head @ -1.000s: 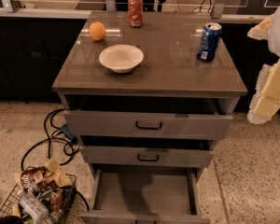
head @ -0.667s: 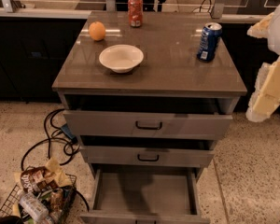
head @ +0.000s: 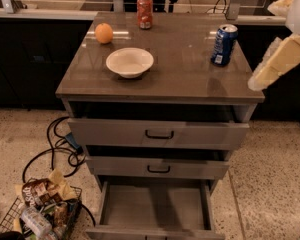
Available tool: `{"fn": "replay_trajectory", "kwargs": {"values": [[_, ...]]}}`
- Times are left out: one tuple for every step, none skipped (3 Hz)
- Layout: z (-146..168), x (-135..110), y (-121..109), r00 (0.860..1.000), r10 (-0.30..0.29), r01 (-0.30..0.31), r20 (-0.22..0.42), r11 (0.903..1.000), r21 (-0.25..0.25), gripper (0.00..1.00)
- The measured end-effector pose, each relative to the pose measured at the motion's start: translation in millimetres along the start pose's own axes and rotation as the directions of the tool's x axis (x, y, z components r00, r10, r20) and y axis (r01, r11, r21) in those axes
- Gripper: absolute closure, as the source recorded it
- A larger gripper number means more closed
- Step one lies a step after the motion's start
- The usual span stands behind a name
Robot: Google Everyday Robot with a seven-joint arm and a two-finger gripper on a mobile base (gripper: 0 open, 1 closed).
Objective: Place pepsi can into bottom drawer
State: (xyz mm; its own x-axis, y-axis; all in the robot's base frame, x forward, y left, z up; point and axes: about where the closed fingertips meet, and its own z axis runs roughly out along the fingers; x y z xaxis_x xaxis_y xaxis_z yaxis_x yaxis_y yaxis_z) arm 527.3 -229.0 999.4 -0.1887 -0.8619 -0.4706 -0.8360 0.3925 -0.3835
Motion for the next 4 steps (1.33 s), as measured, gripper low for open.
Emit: {"fn": "replay_trajectory", "kwargs": {"values": [[20,0,-42,0.988,0.07,-0.08,0.139,0.9945,0.067,0.0],[52,13,-77,0.936,0.18,-0.222,0.303,0.9691,0.108,0.0],[78,25,-89,0.862,0.267,-0.333,0.43,0.9391,0.085,0.0],[78,25,-89,0.862,0.267,-0.333,0.43,0.9391,0.085,0.0]]}}
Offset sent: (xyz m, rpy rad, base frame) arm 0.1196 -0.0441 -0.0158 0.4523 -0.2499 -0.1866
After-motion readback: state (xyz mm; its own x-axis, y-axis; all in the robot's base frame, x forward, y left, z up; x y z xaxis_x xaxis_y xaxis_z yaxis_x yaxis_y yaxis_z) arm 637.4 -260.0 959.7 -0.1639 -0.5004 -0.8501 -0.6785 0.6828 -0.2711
